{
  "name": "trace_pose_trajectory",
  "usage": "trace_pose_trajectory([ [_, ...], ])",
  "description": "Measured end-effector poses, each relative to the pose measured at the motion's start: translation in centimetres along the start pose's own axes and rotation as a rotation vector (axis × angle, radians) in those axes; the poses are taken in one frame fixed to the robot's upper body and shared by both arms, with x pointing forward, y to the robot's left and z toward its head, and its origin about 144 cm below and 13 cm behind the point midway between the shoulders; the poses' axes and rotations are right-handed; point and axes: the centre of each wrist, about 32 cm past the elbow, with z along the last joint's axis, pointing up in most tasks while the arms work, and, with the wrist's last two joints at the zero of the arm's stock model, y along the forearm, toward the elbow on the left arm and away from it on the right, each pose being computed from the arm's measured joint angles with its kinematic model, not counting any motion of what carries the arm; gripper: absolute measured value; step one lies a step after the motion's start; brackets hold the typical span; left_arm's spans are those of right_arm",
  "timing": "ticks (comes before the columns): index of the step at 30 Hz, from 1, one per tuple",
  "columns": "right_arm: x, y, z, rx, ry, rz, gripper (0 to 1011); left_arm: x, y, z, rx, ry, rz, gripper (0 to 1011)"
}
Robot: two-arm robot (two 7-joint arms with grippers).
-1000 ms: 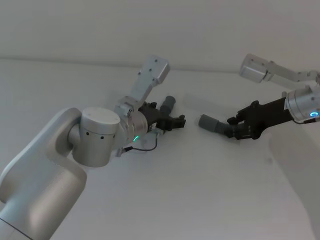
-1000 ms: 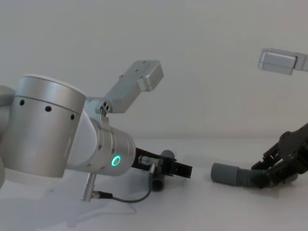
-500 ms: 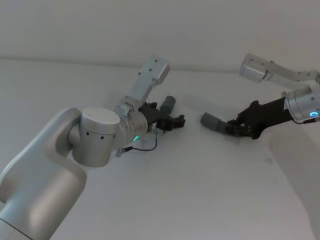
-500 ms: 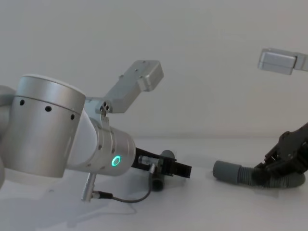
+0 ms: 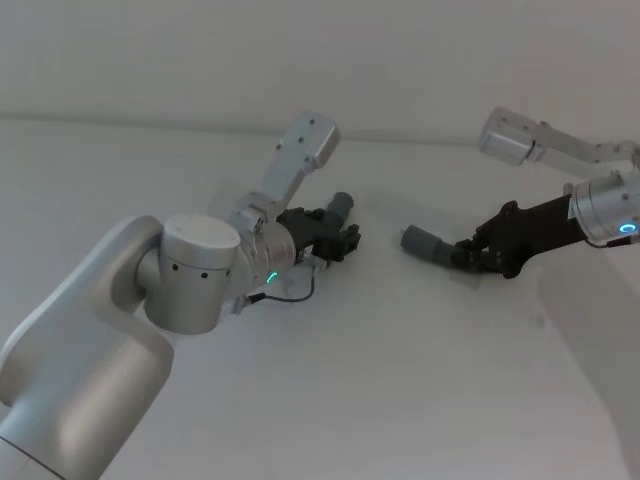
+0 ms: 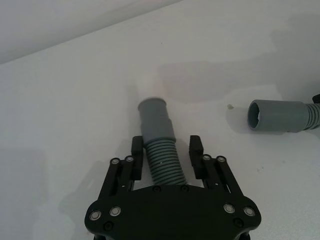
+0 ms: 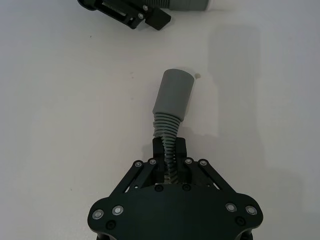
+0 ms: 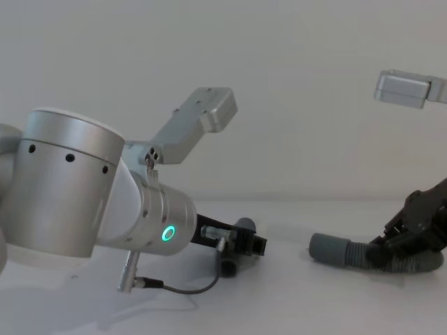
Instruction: Use both hands to pick up one end of the pipe from the table, align the ends, and insert them.
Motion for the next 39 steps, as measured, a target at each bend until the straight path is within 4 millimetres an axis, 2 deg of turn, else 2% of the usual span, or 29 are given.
trace_pose_trajectory([
  [1, 0.0, 0.0, 0.0, 0.0, 0.0, 0.0, 129, 0.0, 0.0, 0.0, 0.0, 0.0, 0.0, 569],
  [2, 0.0, 0.0, 0.0, 0.0, 0.0, 0.0, 129, 0.0, 0.0, 0.0, 0.0, 0.0, 0.0, 569],
  [5, 0.0, 0.0, 0.0, 0.0, 0.0, 0.0, 129, 0.0, 0.0, 0.0, 0.0, 0.0, 0.0, 433],
  [7, 0.0, 0.0, 0.0, 0.0, 0.0, 0.0, 129, 0.0, 0.0, 0.0, 0.0, 0.0, 0.0, 378],
  [10, 0.0, 0.0, 0.0, 0.0, 0.0, 0.0, 127, 0.0, 0.0, 0.0, 0.0, 0.0, 0.0, 340],
  [23, 0.0, 0.0, 0.0, 0.0, 0.0, 0.0, 127, 0.02, 0.0, 0.0, 0.0, -0.002, -0.001, 332],
  [39, -0.74, -0.87, 0.53, 0.017, -0.05, -0.071, 126, 0.99, 0.16, 0.12, -0.083, -0.13, -0.024, 332],
])
